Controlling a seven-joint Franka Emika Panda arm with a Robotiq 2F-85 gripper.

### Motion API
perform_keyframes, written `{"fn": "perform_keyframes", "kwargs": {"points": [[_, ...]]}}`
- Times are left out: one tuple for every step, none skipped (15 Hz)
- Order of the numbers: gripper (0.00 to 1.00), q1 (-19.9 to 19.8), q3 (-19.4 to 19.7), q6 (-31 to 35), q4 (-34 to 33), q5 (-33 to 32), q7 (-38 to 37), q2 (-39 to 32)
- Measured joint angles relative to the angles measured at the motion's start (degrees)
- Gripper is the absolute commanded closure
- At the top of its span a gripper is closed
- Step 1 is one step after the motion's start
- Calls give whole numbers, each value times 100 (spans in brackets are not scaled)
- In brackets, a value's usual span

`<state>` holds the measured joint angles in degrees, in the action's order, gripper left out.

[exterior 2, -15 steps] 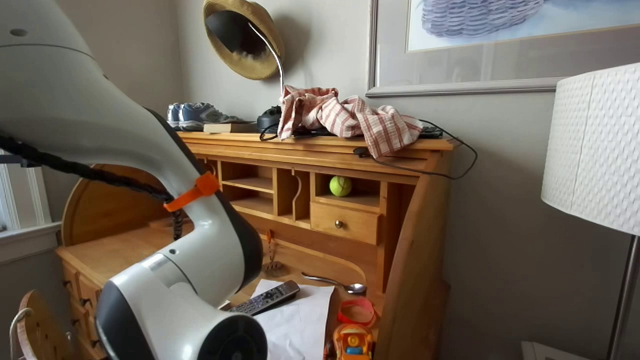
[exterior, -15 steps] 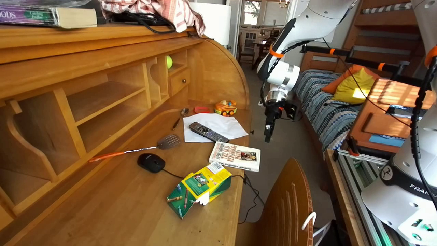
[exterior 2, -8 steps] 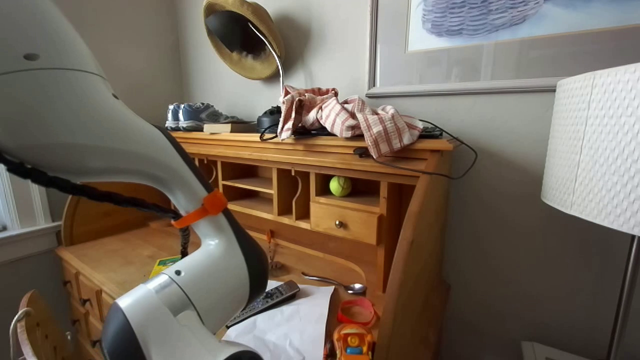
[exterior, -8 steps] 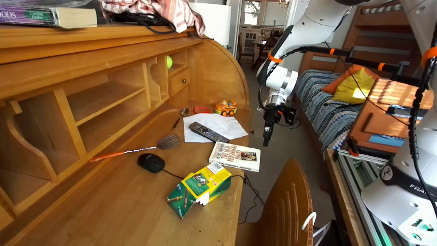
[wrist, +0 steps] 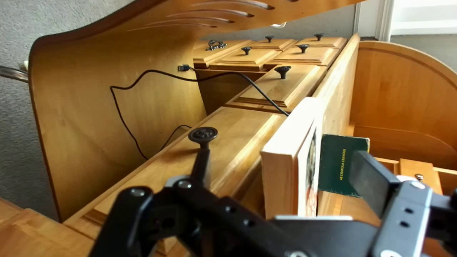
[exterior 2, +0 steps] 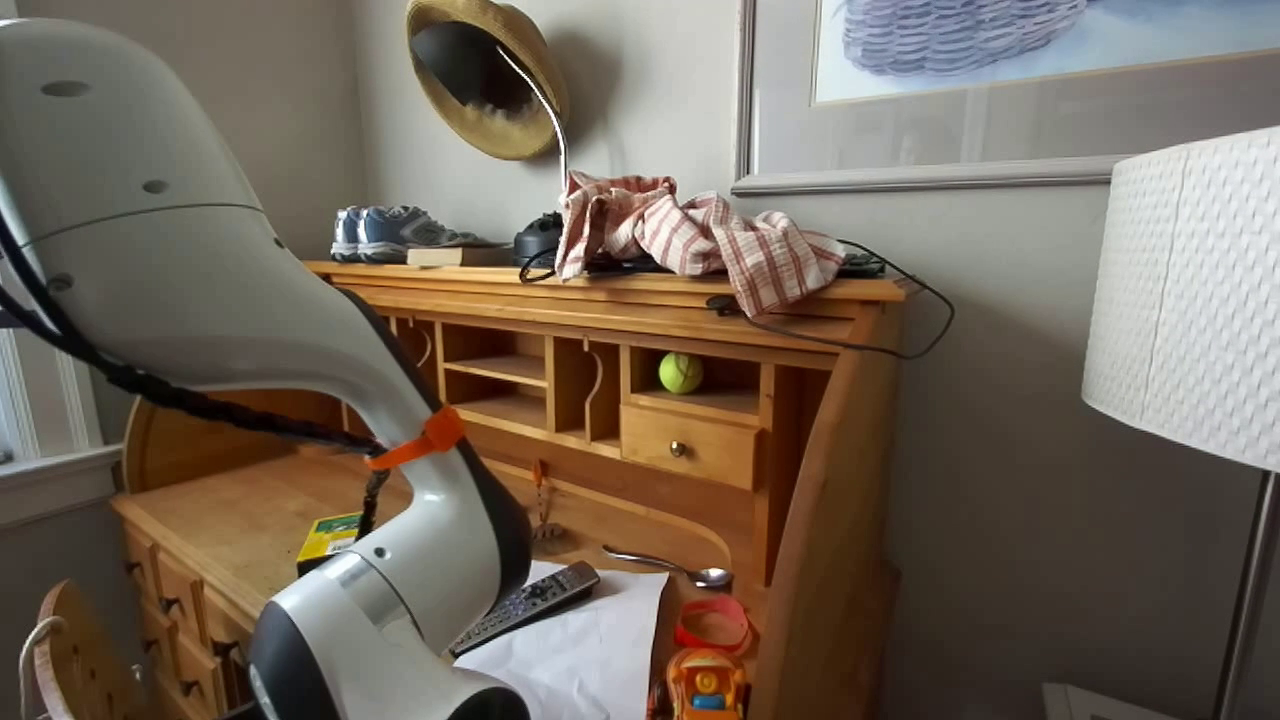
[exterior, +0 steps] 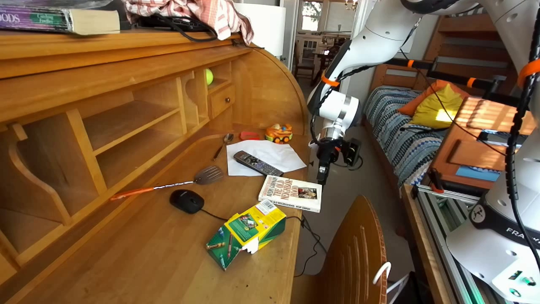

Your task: Put the white book on the top shelf

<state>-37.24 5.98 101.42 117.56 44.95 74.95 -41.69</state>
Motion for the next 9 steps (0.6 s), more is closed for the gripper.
{"fn": "perform_keyframes", "kwargs": {"points": [[0, 43, -13, 0, 0, 39, 5, -24], [0, 88, -22, 0, 1, 76, 14, -46], [0, 134, -26, 0, 1, 111, 28, -68], [0, 177, -27, 0, 1, 156, 45, -90], [0, 216, -28, 0, 1, 203, 55, -110], [0, 254, -29, 0, 1, 246, 56, -130], [0, 293, -30, 0, 1, 286, 57, -151], [0, 333, -30, 0, 1, 309, 57, -170], [0, 373, -30, -6, 1, 321, 56, -187]]}}
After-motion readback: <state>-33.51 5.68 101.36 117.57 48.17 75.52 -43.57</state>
